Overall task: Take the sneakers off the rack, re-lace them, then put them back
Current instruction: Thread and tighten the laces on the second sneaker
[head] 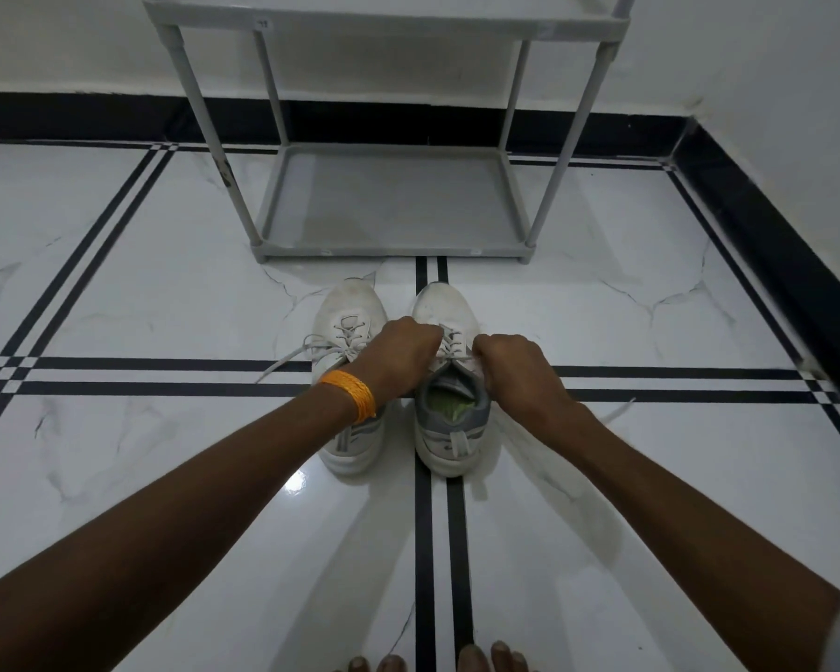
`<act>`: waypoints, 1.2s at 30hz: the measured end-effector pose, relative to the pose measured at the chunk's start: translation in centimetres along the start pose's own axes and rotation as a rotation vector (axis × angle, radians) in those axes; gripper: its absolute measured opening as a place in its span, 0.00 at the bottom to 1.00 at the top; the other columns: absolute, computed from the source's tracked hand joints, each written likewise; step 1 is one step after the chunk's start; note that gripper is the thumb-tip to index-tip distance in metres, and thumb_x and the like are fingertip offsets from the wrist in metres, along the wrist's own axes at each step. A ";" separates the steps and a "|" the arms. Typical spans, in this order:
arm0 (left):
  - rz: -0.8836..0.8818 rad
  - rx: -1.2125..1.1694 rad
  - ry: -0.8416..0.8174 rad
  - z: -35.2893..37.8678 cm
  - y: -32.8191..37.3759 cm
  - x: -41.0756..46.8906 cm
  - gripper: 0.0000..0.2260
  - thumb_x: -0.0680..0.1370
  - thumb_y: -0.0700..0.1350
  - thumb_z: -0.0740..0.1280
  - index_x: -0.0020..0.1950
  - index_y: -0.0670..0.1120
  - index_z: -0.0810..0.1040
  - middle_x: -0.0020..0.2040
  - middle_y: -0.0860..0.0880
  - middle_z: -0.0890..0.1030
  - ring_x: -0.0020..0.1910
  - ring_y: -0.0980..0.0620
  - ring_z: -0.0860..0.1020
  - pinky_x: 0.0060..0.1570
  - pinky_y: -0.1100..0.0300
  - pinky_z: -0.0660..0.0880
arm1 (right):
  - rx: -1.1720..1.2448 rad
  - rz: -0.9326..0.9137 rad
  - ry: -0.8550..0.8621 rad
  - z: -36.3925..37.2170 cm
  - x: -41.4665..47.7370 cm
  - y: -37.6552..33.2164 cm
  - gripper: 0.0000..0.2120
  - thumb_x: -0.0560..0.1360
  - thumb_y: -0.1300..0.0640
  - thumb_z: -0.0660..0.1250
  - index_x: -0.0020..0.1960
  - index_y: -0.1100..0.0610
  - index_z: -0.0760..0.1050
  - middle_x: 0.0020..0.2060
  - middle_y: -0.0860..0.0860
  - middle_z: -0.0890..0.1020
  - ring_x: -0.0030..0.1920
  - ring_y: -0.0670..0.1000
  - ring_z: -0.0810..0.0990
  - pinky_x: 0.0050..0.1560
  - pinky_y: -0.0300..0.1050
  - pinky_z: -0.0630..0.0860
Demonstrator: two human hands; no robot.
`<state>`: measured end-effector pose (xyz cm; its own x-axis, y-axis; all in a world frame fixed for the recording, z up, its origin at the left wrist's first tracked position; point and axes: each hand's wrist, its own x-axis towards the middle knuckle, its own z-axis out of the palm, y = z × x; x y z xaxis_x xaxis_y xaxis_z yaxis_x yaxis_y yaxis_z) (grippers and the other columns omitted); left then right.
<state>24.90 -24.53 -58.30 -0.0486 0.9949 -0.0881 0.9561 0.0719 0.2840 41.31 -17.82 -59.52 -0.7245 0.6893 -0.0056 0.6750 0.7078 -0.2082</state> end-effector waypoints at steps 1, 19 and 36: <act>0.023 0.040 0.016 -0.2 0.0 -0.1 0.05 0.76 0.40 0.65 0.49 0.39 0.76 0.47 0.36 0.80 0.46 0.36 0.77 0.38 0.55 0.66 | -0.027 -0.021 0.009 0.0 -0.2 0.3 0.09 0.72 0.60 0.70 0.50 0.61 0.74 0.46 0.59 0.83 0.45 0.60 0.80 0.42 0.47 0.70; -0.066 0.041 0.049 1.3 -0.3 -0.8 0.07 0.75 0.39 0.65 0.51 0.38 0.74 0.47 0.35 0.79 0.44 0.35 0.77 0.37 0.54 0.65 | 0.343 0.363 -0.315 -1.3 0.9 1.5 0.13 0.76 0.55 0.68 0.45 0.66 0.79 0.43 0.59 0.83 0.46 0.58 0.81 0.40 0.46 0.71; -0.269 -0.649 -0.132 -3.4 -3.2 -0.7 0.10 0.78 0.47 0.66 0.45 0.43 0.83 0.53 0.46 0.83 0.54 0.48 0.78 0.53 0.58 0.73 | 1.624 0.470 -0.084 -0.5 0.4 0.4 0.09 0.77 0.62 0.66 0.56 0.63 0.80 0.53 0.58 0.84 0.51 0.52 0.83 0.50 0.41 0.78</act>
<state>20.86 -25.18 -55.93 -0.1838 0.9230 -0.3381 0.5495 0.3816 0.7433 41.37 -17.22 -59.09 -0.5584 0.7312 -0.3919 0.0272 -0.4560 -0.8896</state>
